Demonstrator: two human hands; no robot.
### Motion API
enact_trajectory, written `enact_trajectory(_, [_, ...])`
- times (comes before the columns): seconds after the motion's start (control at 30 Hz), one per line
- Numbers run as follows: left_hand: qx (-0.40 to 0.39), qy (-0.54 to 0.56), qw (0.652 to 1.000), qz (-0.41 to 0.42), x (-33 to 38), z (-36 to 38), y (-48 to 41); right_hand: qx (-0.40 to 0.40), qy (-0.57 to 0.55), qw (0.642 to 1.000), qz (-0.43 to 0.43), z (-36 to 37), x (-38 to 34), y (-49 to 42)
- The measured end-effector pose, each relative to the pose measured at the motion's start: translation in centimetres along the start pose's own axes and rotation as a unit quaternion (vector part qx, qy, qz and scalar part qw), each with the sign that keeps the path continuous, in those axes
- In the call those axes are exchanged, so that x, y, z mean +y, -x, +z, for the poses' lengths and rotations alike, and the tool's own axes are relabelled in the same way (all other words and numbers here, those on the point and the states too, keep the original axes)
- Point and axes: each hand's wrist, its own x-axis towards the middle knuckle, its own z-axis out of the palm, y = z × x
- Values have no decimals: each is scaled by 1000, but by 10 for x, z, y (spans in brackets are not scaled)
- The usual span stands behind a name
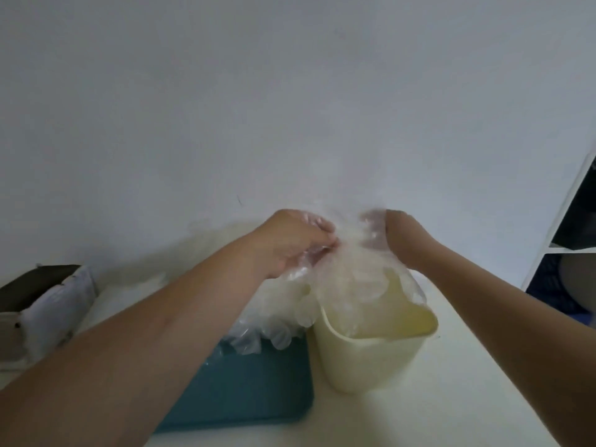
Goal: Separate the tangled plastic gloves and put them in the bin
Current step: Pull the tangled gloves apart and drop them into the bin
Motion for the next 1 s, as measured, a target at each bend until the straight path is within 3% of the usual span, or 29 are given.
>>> enact_trajectory(0.1, [14,-82,996,-37,-18,16,-26,129,42,991,-20,-25,3,13])
enact_trajectory(0.17, [14,-92,994,-61,-24,24,-37,154,48,986,-38,-30,-6,30])
enact_trajectory(0.27, [30,-112,991,-71,-27,32,-47,-16,63,997,-29,-10,-34,58])
enact_trajectory(0.4, [97,-77,992,-27,-30,20,-47,-210,131,968,31,24,-56,73])
enact_trajectory(0.5, [163,-66,984,22,-30,1,-28,-269,185,944,38,49,-54,61])
enact_trajectory(0.73, [159,-65,984,53,-36,-24,12,-377,378,845,37,82,-23,48])
enact_trajectory(0.83, [155,-80,982,71,-42,-26,24,-335,363,869,15,77,-25,47])
enact_trajectory(1.0, [175,-128,969,119,-54,-39,52,-156,336,927,-52,46,-68,52])
